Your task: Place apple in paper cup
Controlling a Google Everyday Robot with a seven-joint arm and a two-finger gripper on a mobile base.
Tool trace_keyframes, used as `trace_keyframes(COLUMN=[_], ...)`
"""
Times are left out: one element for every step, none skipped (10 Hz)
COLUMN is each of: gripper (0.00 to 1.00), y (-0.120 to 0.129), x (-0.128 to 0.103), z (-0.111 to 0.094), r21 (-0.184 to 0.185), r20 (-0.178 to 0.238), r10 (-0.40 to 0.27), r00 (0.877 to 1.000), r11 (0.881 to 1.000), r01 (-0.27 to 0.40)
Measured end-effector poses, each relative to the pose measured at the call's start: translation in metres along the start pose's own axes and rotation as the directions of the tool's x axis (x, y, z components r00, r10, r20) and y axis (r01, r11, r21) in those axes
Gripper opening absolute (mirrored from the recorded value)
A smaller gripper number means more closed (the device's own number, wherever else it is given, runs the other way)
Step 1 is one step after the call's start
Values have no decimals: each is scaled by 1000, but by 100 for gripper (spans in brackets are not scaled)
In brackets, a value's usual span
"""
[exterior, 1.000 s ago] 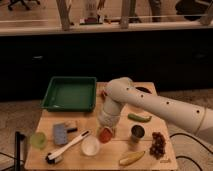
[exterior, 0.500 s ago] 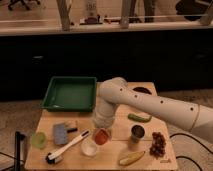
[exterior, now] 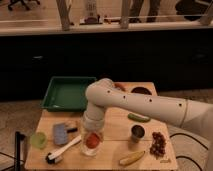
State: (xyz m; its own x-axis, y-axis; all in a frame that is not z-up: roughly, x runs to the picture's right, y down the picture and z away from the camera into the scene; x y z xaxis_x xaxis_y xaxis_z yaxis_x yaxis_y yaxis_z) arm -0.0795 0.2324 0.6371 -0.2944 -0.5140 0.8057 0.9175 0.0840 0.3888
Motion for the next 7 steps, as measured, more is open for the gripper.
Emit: trace_keyframes(gripper=[18, 28, 38, 46, 58, 66, 75], y=[-2, -4, -5, -5, -6, -6, -5], x=[0, 0, 1, 1, 1, 0, 0], z=[1, 2, 2, 2, 2, 1, 1], r21=[3, 6, 9, 10, 11, 11, 11], r20=[3, 7, 9, 10, 12, 13, 13], r10=[-4, -6, -6, -6, -6, -7, -6], r00=[1000, 1000, 1000, 1000, 1000, 1000, 1000], r11=[1000, 1000, 1000, 1000, 1000, 1000, 1000], r01=[4, 6, 6, 6, 6, 7, 6])
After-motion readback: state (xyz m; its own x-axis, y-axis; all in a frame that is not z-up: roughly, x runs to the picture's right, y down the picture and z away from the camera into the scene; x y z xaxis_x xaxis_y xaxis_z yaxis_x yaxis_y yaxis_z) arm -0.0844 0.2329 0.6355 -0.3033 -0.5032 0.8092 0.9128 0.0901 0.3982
